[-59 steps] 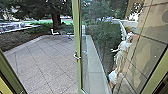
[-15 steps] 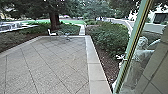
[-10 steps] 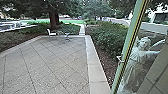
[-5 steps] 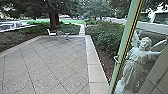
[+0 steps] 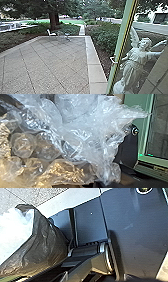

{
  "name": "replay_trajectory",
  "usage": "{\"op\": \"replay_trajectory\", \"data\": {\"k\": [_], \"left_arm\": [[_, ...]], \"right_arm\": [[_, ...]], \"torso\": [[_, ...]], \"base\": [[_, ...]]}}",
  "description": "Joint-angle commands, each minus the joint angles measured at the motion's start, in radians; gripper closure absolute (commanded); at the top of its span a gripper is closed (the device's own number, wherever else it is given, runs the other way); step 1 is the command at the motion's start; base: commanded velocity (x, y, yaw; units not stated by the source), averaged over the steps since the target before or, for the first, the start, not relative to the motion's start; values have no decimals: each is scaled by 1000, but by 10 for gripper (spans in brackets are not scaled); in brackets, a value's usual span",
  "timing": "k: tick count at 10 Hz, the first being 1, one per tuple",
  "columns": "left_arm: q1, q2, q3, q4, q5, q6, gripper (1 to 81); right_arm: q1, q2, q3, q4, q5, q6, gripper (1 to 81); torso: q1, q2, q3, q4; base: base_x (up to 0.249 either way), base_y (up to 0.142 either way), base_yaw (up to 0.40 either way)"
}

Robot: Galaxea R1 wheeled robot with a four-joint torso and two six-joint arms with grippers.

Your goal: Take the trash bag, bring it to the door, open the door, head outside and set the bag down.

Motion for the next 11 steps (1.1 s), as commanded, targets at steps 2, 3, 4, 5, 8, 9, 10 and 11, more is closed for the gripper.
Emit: {"op": "replay_trajectory", "data": {"k": [2,3,4,5,8,9,10,11], "left_arm": [[-51,-12,10,-3,73,2,811],[-50,-12,10,-3,73,2,811],[-50,-12,10,-3,73,2,811],[-50,-12,10,-4,73,2,811],[-50,-12,10,-4,73,2,811],[-50,-12,10,-4,73,2,811],[-50,-12,10,-4,73,2,811],[-51,-12,10,-4,73,2,811]], "right_arm": [[52,2,8,-12,-27,0,10],[54,2,8,-12,-27,0,10],[53,2,7,-12,-28,0,10],[54,2,8,-12,-27,0,10],[52,2,8,-12,-27,0,10],[53,2,8,-12,-27,0,10],[52,2,8,-12,-27,-1,10],[52,2,8,-12,-27,0,10]], "torso": [[0,0,0,0],[1,1,0,0],[2,1,0,0],[2,1,0,0],[1,1,0,0],[1,1,0,0],[0,1,0,0],[0,0,0,0]], "base": [[65,0,0],[0,0,0],[0,0,0],[0,0,0],[0,0,0],[70,0,0],[74,0,0],[75,0,0]]}}
